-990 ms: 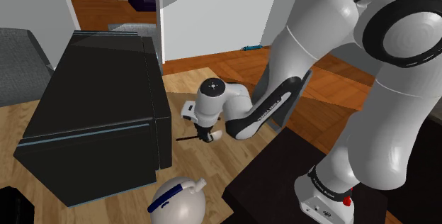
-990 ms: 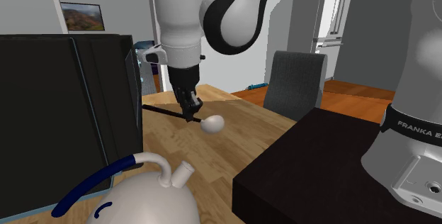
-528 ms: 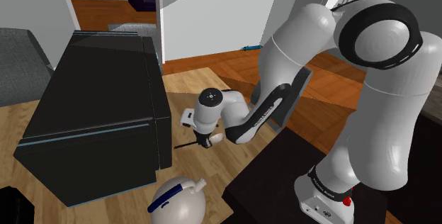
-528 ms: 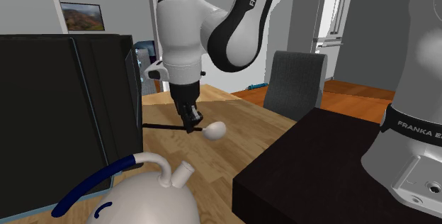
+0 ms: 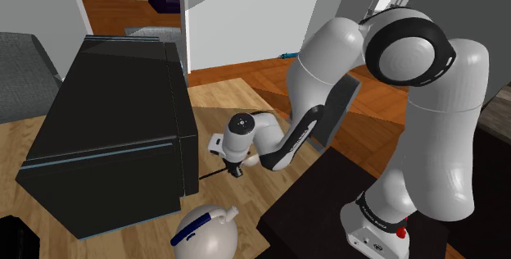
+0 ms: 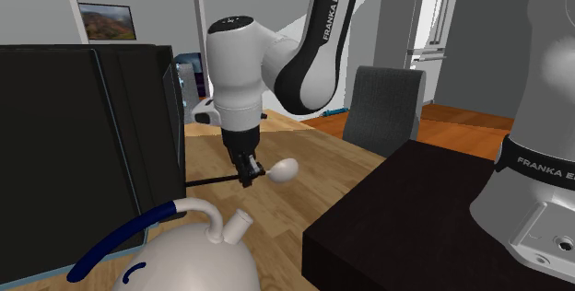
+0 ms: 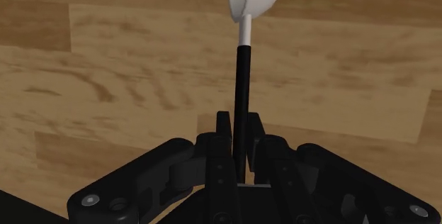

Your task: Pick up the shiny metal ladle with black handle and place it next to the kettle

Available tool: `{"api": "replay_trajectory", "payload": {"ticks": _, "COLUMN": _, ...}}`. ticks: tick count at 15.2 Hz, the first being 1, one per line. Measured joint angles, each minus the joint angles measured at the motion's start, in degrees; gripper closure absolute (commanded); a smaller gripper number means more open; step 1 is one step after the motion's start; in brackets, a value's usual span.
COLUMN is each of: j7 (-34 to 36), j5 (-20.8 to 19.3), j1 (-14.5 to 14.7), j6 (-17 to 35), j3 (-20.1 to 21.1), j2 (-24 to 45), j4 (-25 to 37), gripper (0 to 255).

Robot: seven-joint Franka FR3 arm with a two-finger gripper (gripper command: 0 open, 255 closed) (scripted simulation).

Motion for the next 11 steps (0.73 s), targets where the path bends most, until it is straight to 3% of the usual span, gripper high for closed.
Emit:
{"api": "replay_trajectory", "payload": {"ticks": 9, "j7": 2.6, "j5": -2.3, "j1": 1.51, "j6": 1.73, "j3": -1.88, "j2": 3.27, "j4": 1.22, "gripper": 255}}
{"api": "replay_trajectory", "payload": {"ticks": 10, "j7": 2.59, "j5": -2.29, "j1": 1.5, "j6": 1.71, "j3": -1.87, "j2": 3.28, "j4": 1.21, "gripper": 0}}
{"api": "replay_trajectory", "payload": {"ticks": 11, "j7": 2.58, "j5": -2.28, "j1": 1.49, "j6": 1.7, "j3": -1.87, "j2": 3.28, "j4": 1.21, "gripper": 0}}
